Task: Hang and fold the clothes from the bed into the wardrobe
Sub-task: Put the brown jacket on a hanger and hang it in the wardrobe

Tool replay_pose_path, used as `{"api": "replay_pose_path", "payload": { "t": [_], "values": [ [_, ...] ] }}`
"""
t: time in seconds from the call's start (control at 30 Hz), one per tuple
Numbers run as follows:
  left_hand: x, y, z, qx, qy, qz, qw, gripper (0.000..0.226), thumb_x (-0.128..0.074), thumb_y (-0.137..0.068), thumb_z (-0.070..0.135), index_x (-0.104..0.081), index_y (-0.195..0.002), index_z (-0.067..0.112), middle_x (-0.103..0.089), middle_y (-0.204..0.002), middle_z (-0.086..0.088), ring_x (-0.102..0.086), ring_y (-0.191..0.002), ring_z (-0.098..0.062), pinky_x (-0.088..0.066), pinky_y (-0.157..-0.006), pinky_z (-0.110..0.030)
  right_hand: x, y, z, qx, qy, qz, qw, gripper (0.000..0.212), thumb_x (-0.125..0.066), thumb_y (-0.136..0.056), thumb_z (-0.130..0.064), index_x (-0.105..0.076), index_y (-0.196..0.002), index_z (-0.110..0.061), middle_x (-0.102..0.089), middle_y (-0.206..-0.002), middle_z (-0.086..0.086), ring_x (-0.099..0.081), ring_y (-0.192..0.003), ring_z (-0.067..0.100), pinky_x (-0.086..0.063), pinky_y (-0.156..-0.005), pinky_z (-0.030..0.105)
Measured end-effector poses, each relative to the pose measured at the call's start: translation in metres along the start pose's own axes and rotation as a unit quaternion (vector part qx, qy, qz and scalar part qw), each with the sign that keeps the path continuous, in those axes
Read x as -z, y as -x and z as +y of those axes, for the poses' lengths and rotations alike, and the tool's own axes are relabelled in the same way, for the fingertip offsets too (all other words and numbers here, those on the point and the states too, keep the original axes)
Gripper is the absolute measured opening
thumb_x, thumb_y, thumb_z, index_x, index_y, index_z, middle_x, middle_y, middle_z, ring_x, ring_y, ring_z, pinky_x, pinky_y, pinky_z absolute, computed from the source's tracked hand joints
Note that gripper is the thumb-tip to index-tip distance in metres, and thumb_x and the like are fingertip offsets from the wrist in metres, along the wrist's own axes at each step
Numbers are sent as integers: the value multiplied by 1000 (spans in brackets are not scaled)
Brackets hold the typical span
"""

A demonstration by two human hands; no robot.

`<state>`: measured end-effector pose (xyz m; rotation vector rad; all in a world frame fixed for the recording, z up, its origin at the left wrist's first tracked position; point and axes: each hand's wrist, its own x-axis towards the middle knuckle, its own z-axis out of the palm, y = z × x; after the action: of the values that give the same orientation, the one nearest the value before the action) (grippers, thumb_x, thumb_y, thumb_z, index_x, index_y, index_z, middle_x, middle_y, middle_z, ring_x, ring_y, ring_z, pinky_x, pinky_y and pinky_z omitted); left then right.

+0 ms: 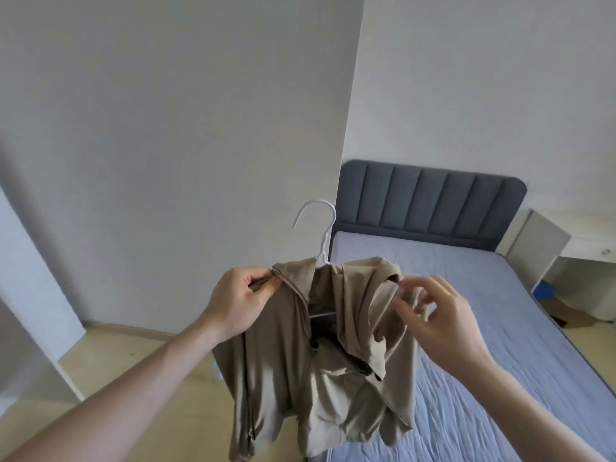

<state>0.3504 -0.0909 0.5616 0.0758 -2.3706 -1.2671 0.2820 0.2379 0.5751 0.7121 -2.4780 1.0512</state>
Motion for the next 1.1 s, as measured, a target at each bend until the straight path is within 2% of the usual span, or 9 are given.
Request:
{"api": "replay_pose_path", "payload": {
  "t": [0.07, 0.17, 0.27, 0.4, 0.6, 0.77, 0.97, 1.03, 1.1],
  "values": [
    [4, 2, 5, -5, 7, 6, 1000, 20, -65, -99, 28, -77, -84, 23, -72, -75, 3, -63, -73, -14, -50, -74, -39, 4, -21, 9, 0, 43, 15, 999, 33, -71, -88, -40, -58, -119, -42, -49, -109, -29, -50, -98, 0, -43, -81, 24],
    [12, 6, 11, 6, 11, 17, 1000, 32, -62, -95, 41, -73, -83, 14, -61, -73, -17, -48, -70, -9, -39, -69, -34, 2, -56, 13, 40, 96, -91, 990, 32, -60, -93, -53, -52, -124, -49, -48, -115, -31, -40, -109, 1, -33, -95, 33],
    [23, 14, 12, 28, 3, 39, 999, 42, -59, -91, 47, -67, -79, 8, -48, -67, -17, -40, -67, -11, -33, -66, -33, -6, -82, 9, 61, 43, -178, 981, 8, -56, -99, -46, -55, -101, -54, -62, -92, -34, -57, -90, -4, -44, -81, 21],
    [40, 38, 10, 65, -30, 81, 994, 43, -59, -92, 48, -64, -77, 8, -38, -64, 2, -35, -64, -10, -29, -62, -32, -32, -103, -11, 105, -24, -271, 957, 28, -55, -102, -37, -56, -75, -29, -49, -58, -11, -44, -54, 6, -36, -55, 26],
    [89, 77, 3, 140, -130, 143, 971, 27, -51, -102, 26, -56, -78, 16, -52, -66, 1, -44, -65, -7, -38, -65, -33, -91, -103, -72, 132, -84, -371, 915, 29, -58, -102, -33, -67, -81, -15, -62, -72, 11, -57, -65, 25, -46, -63, 42],
    [130, 94, 0, 212, -202, 182, 939, 24, -39, -100, 17, -57, -84, 17, -65, -79, 0, -59, -77, -20, -49, -75, -39, -152, -93, -143, 157, -94, -420, 889, 31, -62, -100, -27, -60, -73, -11, -50, -59, -1, -46, -56, 7, -37, -58, 24],
    [199, 127, -24, 247, -189, 269, 912, 26, -38, -103, 10, -57, -85, 7, -50, -67, 2, -39, -62, -15, -38, -66, -33, -231, -77, -227, 142, -126, -517, 835, 25, -62, -100, -28, -72, -84, -12, -70, -76, 8, -58, -72, 7, -49, -78, 31],
    [229, 137, -36, 257, -203, 273, 904, 25, -40, -104, 11, -58, -88, 4, -56, -74, -4, -45, -68, -17, -45, -73, -37, -261, -72, -257, 133, -143, -535, 822, 27, -62, -100, -28, -73, -89, -6, -71, -79, 11, -58, -76, 8, -49, -79, 30],
    [264, 147, -52, 266, -255, 269, 890, 25, -43, -105, 18, -65, -98, 8, -63, -97, -2, -54, -90, -17, -47, -92, -40, -290, -66, -288, 122, -161, -530, 824, 31, -62, -100, -28, -73, -88, -1, -66, -73, 2, -56, -73, 7, -44, -72, 28]
  ]
}}
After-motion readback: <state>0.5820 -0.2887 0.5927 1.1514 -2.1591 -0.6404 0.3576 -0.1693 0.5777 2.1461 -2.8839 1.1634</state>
